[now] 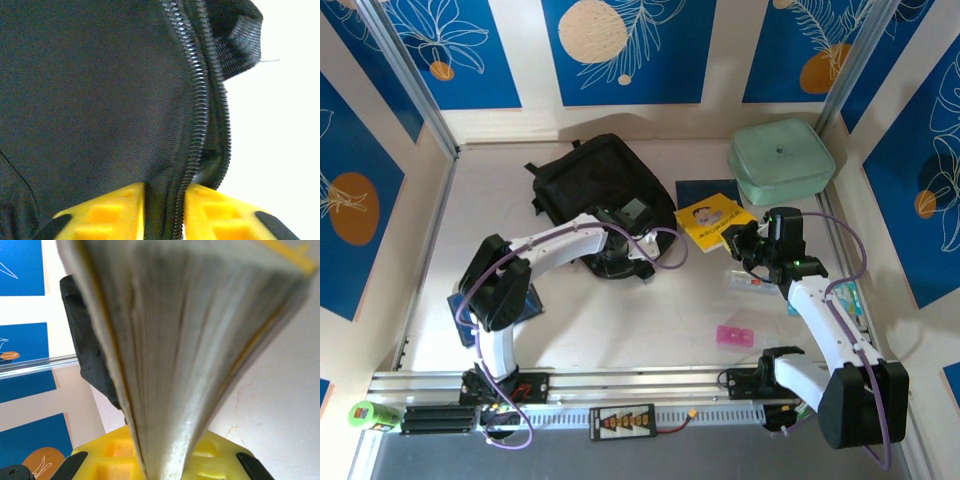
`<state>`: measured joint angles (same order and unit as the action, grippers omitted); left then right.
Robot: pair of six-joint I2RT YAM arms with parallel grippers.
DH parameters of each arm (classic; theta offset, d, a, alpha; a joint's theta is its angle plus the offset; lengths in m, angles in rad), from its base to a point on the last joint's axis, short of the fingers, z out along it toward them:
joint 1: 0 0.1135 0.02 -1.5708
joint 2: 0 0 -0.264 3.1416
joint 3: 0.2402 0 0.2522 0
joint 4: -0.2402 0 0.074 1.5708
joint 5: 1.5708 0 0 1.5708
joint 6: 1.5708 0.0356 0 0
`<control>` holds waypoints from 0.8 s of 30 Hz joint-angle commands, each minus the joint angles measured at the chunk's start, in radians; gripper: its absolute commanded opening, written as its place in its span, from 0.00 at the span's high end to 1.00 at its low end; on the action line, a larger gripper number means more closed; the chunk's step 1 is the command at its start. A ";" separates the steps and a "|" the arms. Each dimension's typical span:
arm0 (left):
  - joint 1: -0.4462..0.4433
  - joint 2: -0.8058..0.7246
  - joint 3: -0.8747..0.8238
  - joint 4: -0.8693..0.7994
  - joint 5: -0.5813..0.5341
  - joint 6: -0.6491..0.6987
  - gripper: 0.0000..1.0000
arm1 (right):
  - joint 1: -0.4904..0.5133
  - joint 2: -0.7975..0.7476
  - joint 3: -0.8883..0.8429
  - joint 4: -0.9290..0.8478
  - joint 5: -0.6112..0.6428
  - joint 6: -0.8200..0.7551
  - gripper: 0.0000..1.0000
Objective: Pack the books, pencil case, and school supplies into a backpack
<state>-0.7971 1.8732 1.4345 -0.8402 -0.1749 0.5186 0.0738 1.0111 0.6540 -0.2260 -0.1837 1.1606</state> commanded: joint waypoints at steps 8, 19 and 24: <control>0.006 -0.137 -0.016 0.035 -0.015 -0.018 0.97 | -0.073 -0.108 0.046 -0.096 0.049 -0.087 0.92; 0.046 -0.401 -0.149 0.408 -0.117 -0.164 0.97 | -0.046 -0.220 0.046 -0.123 0.026 -0.121 0.92; 0.048 -0.437 -0.161 0.494 -0.123 -0.208 0.99 | 0.034 -0.226 0.034 -0.060 -0.026 -0.100 0.92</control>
<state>-0.7547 1.4670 1.2819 -0.4767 -0.2741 0.3630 0.0692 0.7891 0.6670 -0.3740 -0.1486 1.0706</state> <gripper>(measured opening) 0.059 0.134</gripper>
